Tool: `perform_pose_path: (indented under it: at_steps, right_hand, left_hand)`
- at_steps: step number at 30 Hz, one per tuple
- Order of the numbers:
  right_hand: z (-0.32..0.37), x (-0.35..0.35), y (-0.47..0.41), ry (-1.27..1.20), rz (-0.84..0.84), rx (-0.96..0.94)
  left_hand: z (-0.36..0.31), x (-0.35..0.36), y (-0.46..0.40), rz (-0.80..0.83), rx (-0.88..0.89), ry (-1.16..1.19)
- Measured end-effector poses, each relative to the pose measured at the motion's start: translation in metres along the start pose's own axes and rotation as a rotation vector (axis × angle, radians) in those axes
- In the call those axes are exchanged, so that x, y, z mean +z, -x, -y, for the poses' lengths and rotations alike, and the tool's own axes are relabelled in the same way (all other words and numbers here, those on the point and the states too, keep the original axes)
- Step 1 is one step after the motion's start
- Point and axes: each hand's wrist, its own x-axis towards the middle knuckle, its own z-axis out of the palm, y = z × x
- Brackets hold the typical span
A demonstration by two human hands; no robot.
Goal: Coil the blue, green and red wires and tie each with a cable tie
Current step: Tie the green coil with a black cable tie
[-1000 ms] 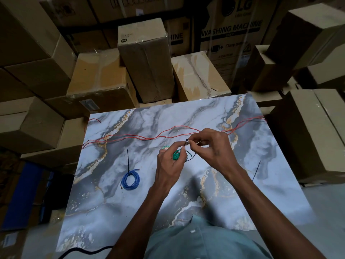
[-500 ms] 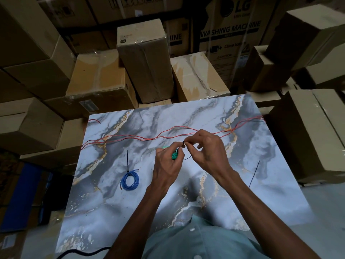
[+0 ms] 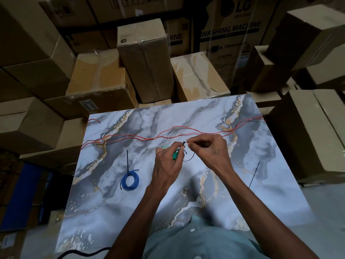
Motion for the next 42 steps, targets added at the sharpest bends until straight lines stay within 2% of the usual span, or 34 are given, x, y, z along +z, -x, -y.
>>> perform_pose_path:
  at_steps: [10, 14, 22, 26, 31, 33, 37, 42]
  right_hand:
    - [-0.004, 0.008, 0.002, -0.062, -0.016, -0.012]
    - [-0.006, 0.003, 0.002, -0.196, 0.079, 0.059]
    - [-0.007, 0.004, -0.002, -0.157, 0.059, 0.081]
    - [-0.006, 0.0, -0.009, -0.169, 0.181, 0.105]
    - [-0.003, -0.01, -0.022, -0.114, 0.373, 0.148]
    - [0.0, -0.011, -0.026, -0.07, 0.372, 0.116]
    - [0.002, -0.013, -0.029, -0.076, 0.383, 0.056]
    - [0.002, -0.008, -0.027, -0.036, 0.41, -0.039]
  left_hand:
    - [-0.001, -0.004, -0.001, 0.005, 0.016, -0.025]
    - [0.002, -0.008, -0.004, -0.043, 0.012, -0.035]
    - [0.011, -0.004, -0.001, 0.028, 0.089, -0.059]
    - [0.014, -0.009, -0.005, 0.031, 0.104, -0.046]
    - [0.018, -0.008, -0.004, 0.07, 0.074, -0.006]
    - [0.019, -0.007, -0.004, 0.083, 0.07, 0.021]
    - [0.015, -0.01, -0.002, 0.11, -0.095, 0.256]
    - [0.014, -0.008, 0.001, 0.128, -0.19, 0.387]
